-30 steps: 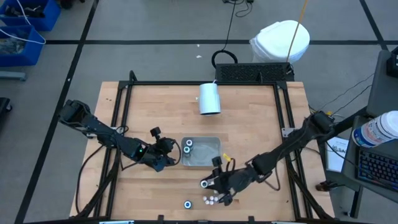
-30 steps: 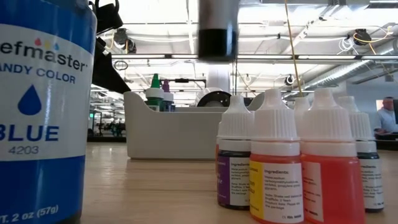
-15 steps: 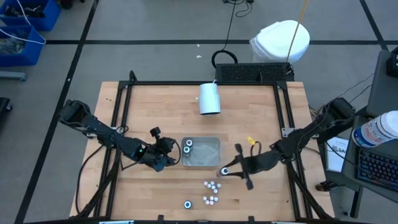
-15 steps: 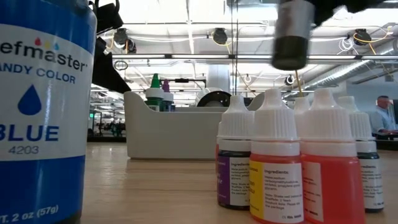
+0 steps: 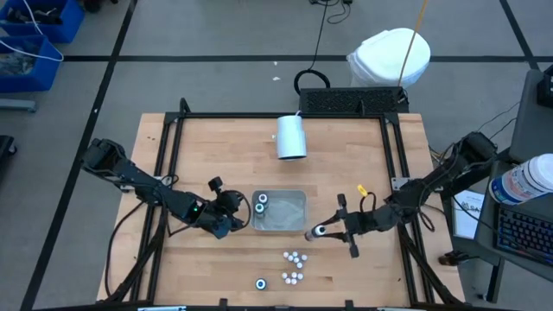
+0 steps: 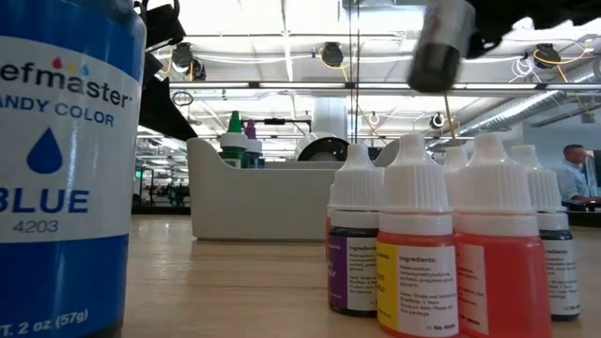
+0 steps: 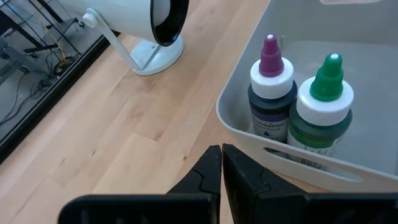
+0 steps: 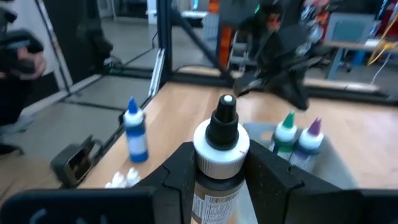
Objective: Pick & Place food coloring
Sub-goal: Put the large black food coloring bottle into the gray bin
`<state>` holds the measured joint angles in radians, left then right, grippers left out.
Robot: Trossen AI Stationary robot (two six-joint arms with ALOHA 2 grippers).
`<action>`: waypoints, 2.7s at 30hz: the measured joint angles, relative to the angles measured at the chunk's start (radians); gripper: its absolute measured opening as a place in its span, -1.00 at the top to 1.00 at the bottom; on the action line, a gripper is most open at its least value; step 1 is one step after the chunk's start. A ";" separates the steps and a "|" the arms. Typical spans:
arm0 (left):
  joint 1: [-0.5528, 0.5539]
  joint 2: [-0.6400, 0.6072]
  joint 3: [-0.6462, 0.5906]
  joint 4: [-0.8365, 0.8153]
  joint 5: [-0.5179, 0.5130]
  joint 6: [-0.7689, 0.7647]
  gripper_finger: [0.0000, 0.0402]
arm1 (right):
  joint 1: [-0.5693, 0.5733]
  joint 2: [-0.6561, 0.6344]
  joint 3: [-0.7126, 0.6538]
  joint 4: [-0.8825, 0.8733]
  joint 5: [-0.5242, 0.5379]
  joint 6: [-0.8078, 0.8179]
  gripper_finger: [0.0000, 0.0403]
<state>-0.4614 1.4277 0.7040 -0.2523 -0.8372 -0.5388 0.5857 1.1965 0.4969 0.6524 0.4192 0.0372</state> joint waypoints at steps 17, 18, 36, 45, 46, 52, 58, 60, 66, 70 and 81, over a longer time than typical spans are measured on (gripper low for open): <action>-0.048 0.000 0.000 -0.008 -0.171 -0.013 0.88 | -0.309 0.094 0.235 -0.270 -0.164 -0.040 0.49; -0.051 0.000 0.000 -0.009 -0.172 -0.005 0.88 | -0.324 0.112 0.241 -0.270 -0.177 -0.039 0.49; -0.051 -0.002 0.000 -0.018 -0.212 0.059 0.88 | -0.397 0.464 0.463 -0.268 -0.238 -0.005 0.48; -0.051 -0.002 0.000 -0.018 -0.212 0.066 0.88 | -0.412 0.523 0.462 -0.276 -0.221 0.029 0.48; -0.051 -0.002 0.000 -0.016 -0.211 0.065 0.88 | -0.413 0.529 0.462 -0.267 -0.211 0.028 0.48; -0.051 -0.002 0.000 -0.013 -0.211 0.055 0.88 | -0.439 0.561 0.461 -0.264 -0.210 0.023 0.48; -0.051 -0.002 0.000 -0.013 -0.210 0.036 0.88 | -0.450 0.570 0.461 -0.260 -0.210 0.022 0.48; -0.051 -0.002 0.000 -0.013 -0.208 0.031 0.88 | -0.451 0.570 0.461 -0.258 -0.209 0.022 0.48; -0.051 -0.002 0.000 -0.013 -0.208 0.033 0.88 | -0.451 0.570 0.461 -0.253 -0.206 0.022 0.48; -0.050 -0.002 0.000 -0.013 -0.208 0.043 0.88 | -0.451 0.570 0.461 -0.253 -0.180 0.022 0.48; -0.050 -0.002 0.000 -0.013 -0.209 0.054 0.88 | -0.448 0.570 0.452 -0.246 -0.179 0.029 0.48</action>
<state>-0.5110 1.4254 0.7040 -0.2649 -1.0459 -0.4847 0.1374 1.7660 0.9491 0.4060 0.2401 0.0662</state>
